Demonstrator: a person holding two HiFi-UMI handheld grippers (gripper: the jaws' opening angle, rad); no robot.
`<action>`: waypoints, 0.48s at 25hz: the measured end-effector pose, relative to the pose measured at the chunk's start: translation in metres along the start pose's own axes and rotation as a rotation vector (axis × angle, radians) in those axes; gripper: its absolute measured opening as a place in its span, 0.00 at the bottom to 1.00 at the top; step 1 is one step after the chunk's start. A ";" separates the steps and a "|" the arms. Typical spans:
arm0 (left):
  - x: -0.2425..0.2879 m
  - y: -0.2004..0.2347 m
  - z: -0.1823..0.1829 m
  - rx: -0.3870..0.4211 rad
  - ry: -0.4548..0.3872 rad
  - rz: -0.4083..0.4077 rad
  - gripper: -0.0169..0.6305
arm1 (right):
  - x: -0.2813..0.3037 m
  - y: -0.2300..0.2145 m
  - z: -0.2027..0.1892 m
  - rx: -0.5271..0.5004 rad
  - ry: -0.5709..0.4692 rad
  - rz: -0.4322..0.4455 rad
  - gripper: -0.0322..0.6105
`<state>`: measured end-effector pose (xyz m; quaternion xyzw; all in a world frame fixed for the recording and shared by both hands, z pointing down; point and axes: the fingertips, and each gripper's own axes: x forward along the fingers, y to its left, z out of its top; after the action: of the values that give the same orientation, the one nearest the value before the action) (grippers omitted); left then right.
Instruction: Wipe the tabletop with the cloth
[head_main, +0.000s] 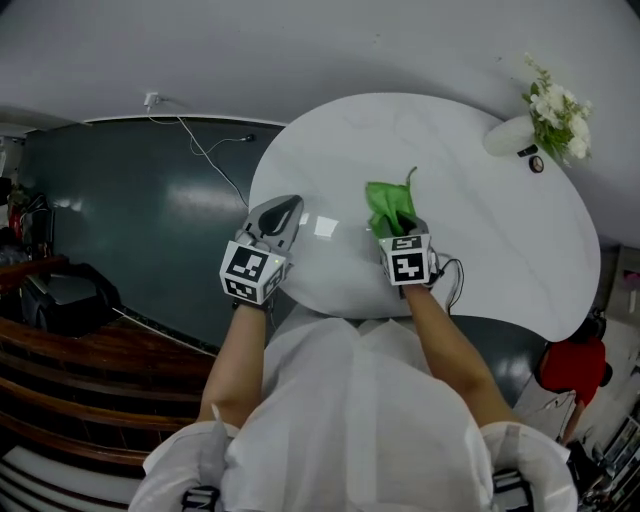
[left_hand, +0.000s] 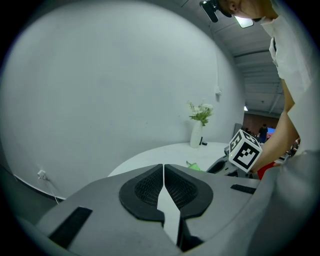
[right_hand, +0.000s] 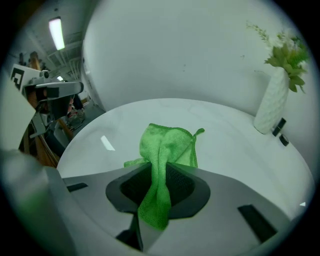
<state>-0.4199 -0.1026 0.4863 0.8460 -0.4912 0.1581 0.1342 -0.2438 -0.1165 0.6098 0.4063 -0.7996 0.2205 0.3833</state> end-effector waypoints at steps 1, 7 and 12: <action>-0.005 0.003 -0.003 -0.001 0.003 0.008 0.05 | 0.003 0.015 0.003 -0.027 0.001 0.025 0.18; -0.033 0.021 -0.017 -0.022 0.010 0.054 0.05 | 0.017 0.094 0.018 -0.156 0.000 0.145 0.18; -0.048 0.032 -0.026 -0.033 0.013 0.070 0.05 | 0.022 0.146 0.023 -0.238 0.015 0.221 0.18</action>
<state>-0.4735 -0.0702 0.4934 0.8248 -0.5223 0.1601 0.1458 -0.3813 -0.0588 0.6068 0.2658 -0.8571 0.1679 0.4081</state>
